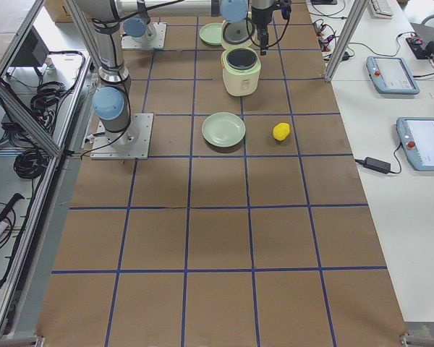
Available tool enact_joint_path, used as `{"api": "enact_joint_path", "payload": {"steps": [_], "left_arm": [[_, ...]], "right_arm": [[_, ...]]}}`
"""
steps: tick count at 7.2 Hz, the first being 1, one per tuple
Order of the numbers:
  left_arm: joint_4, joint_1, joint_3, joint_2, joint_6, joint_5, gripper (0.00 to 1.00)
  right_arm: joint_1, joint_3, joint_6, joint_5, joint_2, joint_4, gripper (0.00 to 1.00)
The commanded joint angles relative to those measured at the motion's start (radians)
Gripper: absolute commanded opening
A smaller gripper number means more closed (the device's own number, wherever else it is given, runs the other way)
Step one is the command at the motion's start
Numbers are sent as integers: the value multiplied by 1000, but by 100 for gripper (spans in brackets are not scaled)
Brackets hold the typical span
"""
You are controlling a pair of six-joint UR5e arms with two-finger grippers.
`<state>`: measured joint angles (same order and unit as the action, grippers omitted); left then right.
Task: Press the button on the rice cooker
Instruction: 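Lift the right gripper away as the cooker lid pops open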
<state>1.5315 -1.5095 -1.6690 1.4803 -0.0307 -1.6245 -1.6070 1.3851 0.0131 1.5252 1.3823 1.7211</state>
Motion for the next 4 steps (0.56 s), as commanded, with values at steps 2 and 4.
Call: {"api": "enact_joint_path", "payload": {"steps": [2,4], "left_arm": [[-1,0,0,0,0,0,100],[-1,0,0,0,0,0,100]], "right_arm": [[21,5,-4,10,11,-31,100],[21,5,-4,15,14,-73,100]]}}
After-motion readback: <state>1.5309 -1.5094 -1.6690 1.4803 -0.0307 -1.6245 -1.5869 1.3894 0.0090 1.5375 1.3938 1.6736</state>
